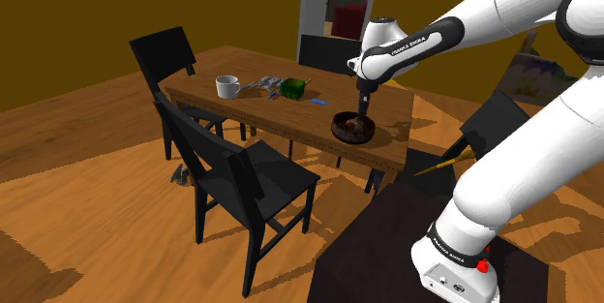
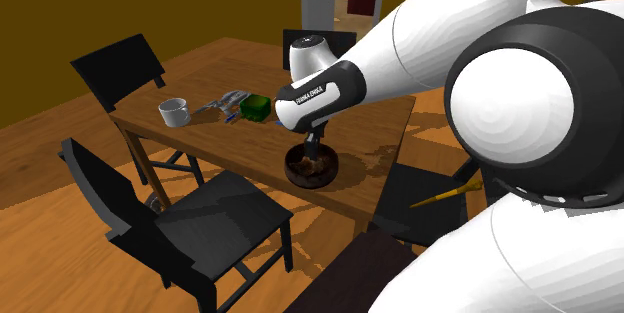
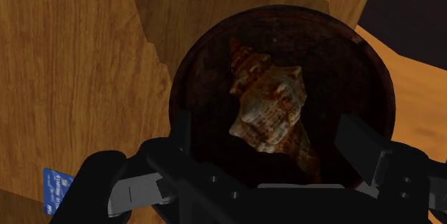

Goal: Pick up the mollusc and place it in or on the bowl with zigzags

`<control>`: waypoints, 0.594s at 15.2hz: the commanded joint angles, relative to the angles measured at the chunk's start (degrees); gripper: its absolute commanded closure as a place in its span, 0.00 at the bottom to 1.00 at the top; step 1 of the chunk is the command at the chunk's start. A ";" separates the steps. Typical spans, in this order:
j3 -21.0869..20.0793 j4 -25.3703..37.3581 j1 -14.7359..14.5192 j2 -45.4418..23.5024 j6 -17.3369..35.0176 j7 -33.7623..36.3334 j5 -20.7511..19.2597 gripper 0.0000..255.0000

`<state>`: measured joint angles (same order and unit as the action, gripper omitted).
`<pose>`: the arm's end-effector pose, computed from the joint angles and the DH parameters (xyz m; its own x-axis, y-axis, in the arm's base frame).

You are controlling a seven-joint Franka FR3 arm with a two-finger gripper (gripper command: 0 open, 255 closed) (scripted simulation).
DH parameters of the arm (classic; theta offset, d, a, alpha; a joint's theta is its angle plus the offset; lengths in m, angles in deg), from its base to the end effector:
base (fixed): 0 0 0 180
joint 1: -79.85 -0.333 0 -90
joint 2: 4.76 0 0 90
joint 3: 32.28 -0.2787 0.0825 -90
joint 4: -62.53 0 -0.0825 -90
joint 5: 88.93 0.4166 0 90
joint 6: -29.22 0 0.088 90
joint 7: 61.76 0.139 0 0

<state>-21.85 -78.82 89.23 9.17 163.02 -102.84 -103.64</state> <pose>0.4660 -0.1745 0.3061 0.8577 0.5132 -0.0313 0.5096 -0.8406 0.1833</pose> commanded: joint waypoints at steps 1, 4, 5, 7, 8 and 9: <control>-0.27 0.75 -0.16 1.34 -2.11 -0.07 0.20 0.00; -1.05 3.25 -0.59 4.58 -7.93 -0.25 0.78 0.00; -1.05 3.25 -0.59 4.58 -7.93 -0.25 0.79 0.00; -1.05 3.25 -0.59 4.58 -7.93 -0.25 0.79 0.00; -1.05 3.25 -0.59 4.58 -7.93 -0.25 0.79 0.00; -1.05 3.25 -0.59 4.58 -7.93 -0.25 0.79 0.00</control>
<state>-22.90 -75.58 88.64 13.70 155.16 -103.09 -102.86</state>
